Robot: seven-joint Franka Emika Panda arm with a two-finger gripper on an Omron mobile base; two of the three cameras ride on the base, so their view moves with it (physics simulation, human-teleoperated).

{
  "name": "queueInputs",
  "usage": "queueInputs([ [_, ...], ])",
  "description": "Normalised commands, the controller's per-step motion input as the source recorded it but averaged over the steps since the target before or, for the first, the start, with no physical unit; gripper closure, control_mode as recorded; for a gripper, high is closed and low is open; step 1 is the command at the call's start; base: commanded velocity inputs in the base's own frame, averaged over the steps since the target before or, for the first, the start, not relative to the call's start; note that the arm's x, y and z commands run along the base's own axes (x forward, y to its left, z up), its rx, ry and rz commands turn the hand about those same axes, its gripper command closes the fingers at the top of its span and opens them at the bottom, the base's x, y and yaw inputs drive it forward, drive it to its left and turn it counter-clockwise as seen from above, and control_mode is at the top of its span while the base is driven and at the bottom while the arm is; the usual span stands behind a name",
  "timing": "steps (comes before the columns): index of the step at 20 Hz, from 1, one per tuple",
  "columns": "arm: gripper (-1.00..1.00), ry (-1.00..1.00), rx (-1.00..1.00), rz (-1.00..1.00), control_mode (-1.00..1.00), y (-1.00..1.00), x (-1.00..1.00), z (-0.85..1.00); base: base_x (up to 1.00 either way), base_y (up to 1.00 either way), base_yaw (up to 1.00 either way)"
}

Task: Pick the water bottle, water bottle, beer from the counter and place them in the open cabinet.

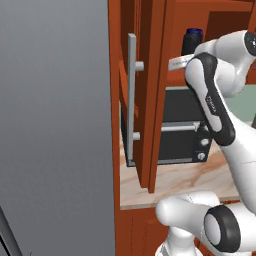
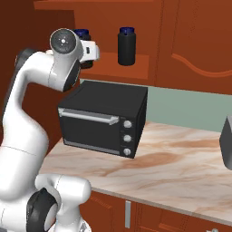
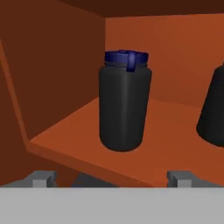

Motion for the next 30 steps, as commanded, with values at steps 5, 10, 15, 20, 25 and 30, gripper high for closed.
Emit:
queueInputs([
  [5, -1.00, -0.04, -0.01, -0.01, -1.00, -0.23, -0.99, 0.13, 0.00, 0.00, 0.00],
  [10, -1.00, -0.02, 0.00, -0.05, -1.00, -0.32, -0.96, -0.30, 0.00, 0.00, 0.00],
  [15, -1.00, -0.08, 0.00, -0.05, -1.00, -0.45, -1.00, -0.26, 0.00, 0.00, 0.00],
  [20, -1.00, 0.00, 0.00, -0.13, -1.00, -0.43, -0.85, -0.01, 0.00, 0.00, 0.00],
  [25, -1.00, 0.00, 0.00, -0.18, -1.00, -0.36, -0.55, -0.08, 0.00, 0.00, 0.00],
  [30, -1.00, 0.00, 0.00, -0.08, -1.00, -0.08, -0.10, -0.09, 0.00, 0.00, 0.00],
])
